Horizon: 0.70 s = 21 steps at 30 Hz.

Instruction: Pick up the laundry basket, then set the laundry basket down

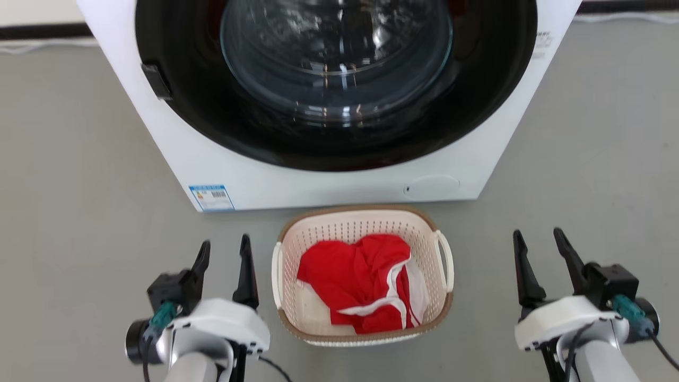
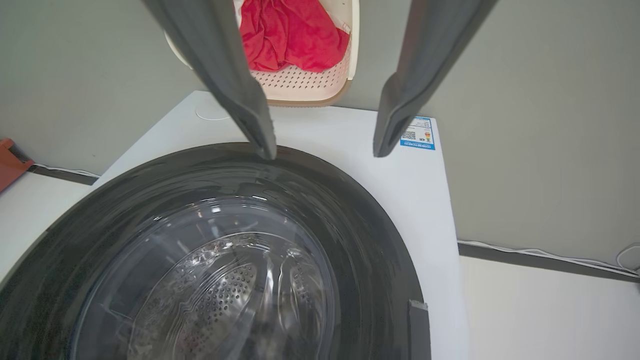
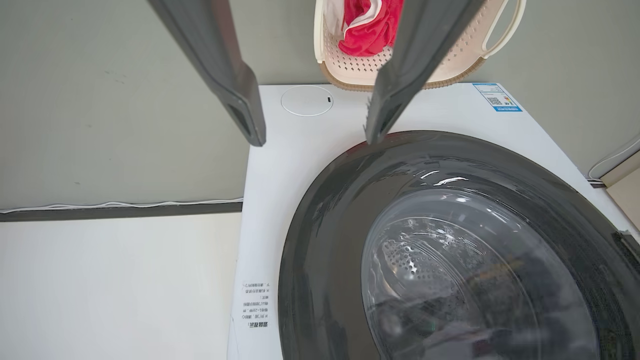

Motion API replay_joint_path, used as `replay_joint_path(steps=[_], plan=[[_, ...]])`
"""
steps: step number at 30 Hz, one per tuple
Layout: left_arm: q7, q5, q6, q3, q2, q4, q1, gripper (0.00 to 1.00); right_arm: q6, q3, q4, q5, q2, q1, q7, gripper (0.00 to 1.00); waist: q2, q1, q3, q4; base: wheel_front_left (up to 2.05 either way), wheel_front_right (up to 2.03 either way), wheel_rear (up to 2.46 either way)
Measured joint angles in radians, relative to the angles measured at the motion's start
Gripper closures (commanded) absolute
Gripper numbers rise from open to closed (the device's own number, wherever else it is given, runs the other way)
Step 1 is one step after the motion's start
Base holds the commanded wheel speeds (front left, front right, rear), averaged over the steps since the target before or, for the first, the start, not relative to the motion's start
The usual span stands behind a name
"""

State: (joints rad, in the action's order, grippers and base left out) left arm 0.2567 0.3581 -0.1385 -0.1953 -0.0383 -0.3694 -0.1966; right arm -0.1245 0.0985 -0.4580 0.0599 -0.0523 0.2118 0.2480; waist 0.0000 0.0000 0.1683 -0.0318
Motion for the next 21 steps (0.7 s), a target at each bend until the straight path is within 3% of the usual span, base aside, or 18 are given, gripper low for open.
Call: replay_joint_path(steps=[13, 21], plan=[[0.000, -0.005, 0.025, 0.079, -0.008, 0.057, 0.202, 0.00, 0.000, 0.010, 0.116, -0.009, 0.006, -0.198, -0.051, 0.00, 0.0000, 0.0000, -0.153, 0.019, 0.00, 0.00, 0.00], [0.000, -0.004, 0.025, 0.096, -0.010, 0.081, 0.252, 0.00, 0.000, 0.009, 0.163, -0.007, 0.007, -0.239, -0.077, 0.00, 0.0000, 0.0000, -0.180, 0.030, 0.00, 0.00, 0.00]])
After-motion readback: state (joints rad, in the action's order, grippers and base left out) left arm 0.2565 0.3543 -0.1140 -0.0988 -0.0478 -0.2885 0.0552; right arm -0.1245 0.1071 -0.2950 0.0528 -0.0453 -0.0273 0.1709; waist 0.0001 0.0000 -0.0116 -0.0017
